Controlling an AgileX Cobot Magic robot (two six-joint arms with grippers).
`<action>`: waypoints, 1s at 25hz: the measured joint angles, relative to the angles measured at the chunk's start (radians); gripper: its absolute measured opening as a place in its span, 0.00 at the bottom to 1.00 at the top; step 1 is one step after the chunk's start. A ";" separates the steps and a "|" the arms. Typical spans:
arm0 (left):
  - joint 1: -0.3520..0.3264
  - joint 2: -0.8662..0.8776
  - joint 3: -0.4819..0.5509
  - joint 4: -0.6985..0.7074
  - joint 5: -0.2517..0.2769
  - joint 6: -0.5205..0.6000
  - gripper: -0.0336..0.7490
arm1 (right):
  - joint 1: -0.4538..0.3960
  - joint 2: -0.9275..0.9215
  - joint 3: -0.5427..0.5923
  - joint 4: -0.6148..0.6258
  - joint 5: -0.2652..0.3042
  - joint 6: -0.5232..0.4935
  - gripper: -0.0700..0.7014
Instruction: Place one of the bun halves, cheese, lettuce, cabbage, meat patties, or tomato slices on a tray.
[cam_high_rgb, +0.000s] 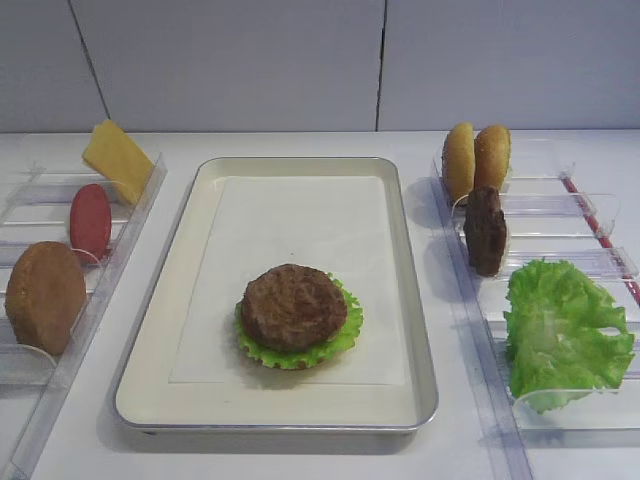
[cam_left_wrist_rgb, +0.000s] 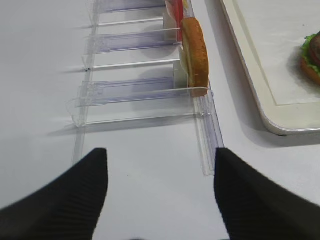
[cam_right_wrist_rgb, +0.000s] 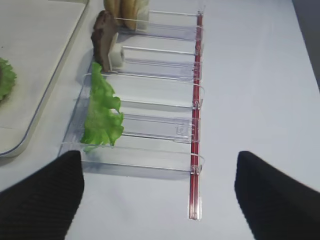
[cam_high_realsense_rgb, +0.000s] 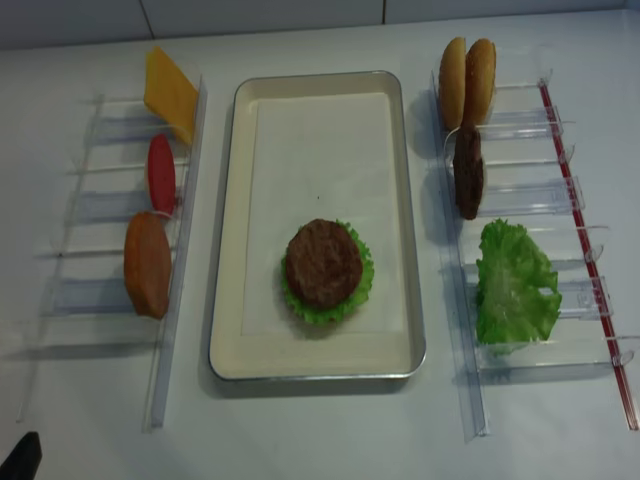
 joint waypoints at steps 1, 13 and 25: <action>0.000 0.000 0.000 0.000 0.000 0.000 0.63 | -0.009 -0.013 0.009 0.009 0.002 0.000 0.89; 0.000 0.000 0.001 0.000 0.000 0.000 0.63 | -0.019 -0.178 0.116 0.047 -0.008 0.019 0.84; 0.000 0.000 0.001 0.000 0.000 0.000 0.63 | -0.019 -0.178 0.117 0.047 -0.012 0.023 0.82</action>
